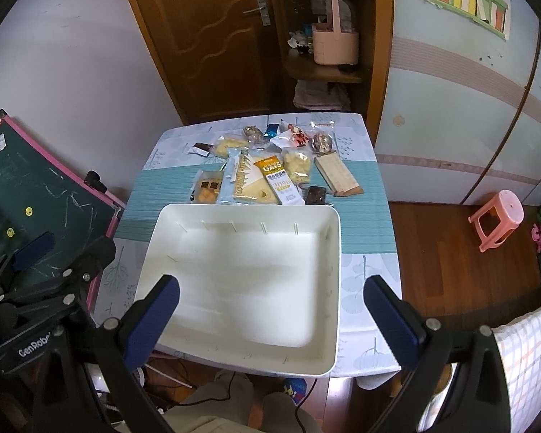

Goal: Organize snacks

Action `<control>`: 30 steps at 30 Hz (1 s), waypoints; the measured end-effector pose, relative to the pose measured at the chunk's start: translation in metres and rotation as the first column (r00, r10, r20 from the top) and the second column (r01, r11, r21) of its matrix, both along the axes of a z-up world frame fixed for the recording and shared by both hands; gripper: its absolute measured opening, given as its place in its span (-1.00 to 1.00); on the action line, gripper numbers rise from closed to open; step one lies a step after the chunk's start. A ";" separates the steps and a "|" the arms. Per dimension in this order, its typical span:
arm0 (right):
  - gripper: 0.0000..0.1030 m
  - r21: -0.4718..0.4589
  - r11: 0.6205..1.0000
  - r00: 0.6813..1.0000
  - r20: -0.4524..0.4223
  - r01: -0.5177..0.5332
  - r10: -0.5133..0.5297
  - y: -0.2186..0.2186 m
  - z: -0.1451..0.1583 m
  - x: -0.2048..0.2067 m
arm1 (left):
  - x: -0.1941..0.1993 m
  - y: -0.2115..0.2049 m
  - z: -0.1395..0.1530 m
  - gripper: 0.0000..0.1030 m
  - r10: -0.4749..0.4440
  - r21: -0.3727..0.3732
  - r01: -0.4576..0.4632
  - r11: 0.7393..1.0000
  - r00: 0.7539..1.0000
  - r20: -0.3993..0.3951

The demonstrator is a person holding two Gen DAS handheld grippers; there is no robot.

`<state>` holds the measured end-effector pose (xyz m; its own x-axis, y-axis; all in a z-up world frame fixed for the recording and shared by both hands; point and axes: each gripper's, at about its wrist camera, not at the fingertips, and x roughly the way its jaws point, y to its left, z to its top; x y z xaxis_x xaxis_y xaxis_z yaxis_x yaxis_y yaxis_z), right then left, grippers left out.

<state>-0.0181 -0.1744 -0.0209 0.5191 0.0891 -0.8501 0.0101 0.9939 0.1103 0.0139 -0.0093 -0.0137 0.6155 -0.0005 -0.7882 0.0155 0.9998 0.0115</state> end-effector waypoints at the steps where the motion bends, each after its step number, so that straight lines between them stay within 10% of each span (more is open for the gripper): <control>1: 0.99 0.001 1.000 1.000 0.002 -0.001 0.001 0.000 0.000 0.001 | -0.002 -0.001 0.001 0.97 0.003 0.003 -0.003 1.000 1.000 0.002; 30: 0.99 0.001 0.997 0.986 0.143 -0.081 0.080 -0.004 0.019 -0.005 | -0.005 -0.013 0.010 0.97 0.042 -0.021 -0.042 0.999 0.999 -0.015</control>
<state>-0.0232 -0.1788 -0.0024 0.6262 0.1412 -0.7668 -0.0861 0.9900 0.1120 0.0092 -0.0219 -0.0036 0.6035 0.0078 -0.7973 -0.0264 0.9996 -0.0101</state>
